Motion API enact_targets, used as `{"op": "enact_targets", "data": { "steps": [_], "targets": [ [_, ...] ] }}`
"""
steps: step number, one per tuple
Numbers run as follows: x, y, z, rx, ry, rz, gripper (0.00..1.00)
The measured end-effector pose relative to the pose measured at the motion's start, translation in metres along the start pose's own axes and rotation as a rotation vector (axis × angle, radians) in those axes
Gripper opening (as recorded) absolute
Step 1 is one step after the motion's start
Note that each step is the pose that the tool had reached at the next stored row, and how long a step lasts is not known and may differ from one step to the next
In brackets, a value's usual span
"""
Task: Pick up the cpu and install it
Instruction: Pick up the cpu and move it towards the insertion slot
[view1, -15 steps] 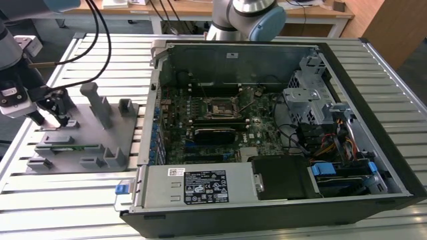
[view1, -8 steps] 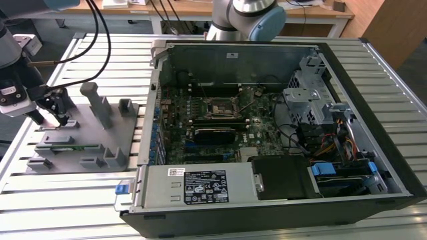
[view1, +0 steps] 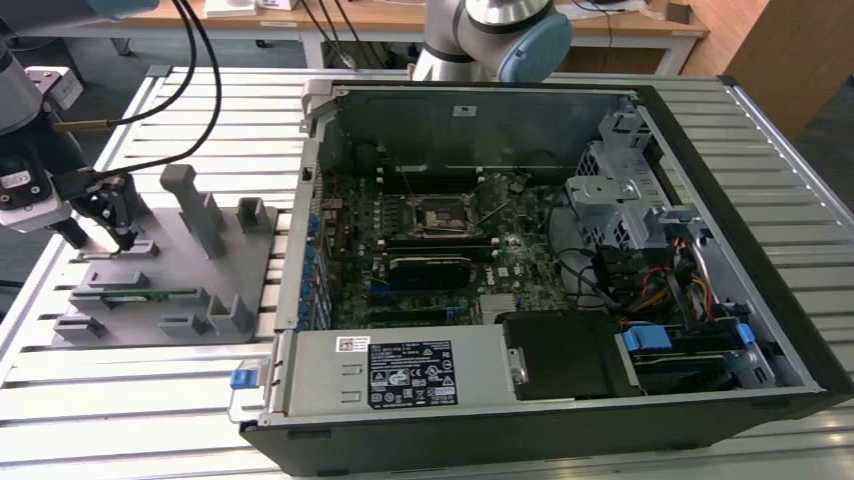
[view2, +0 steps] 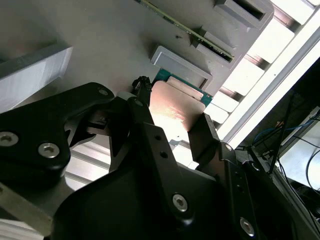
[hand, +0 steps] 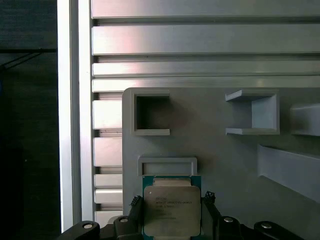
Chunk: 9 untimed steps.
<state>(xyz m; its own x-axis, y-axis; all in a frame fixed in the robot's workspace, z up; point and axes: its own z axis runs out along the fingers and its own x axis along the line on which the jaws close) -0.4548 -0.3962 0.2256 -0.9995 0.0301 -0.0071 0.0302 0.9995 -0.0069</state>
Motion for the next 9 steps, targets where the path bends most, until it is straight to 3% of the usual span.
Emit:
{"op": "enact_targets", "data": {
  "steps": [9],
  "targets": [
    [0.0,0.0001,-0.0033,0.0001,0.0001,0.0,0.54]
  ]
}}
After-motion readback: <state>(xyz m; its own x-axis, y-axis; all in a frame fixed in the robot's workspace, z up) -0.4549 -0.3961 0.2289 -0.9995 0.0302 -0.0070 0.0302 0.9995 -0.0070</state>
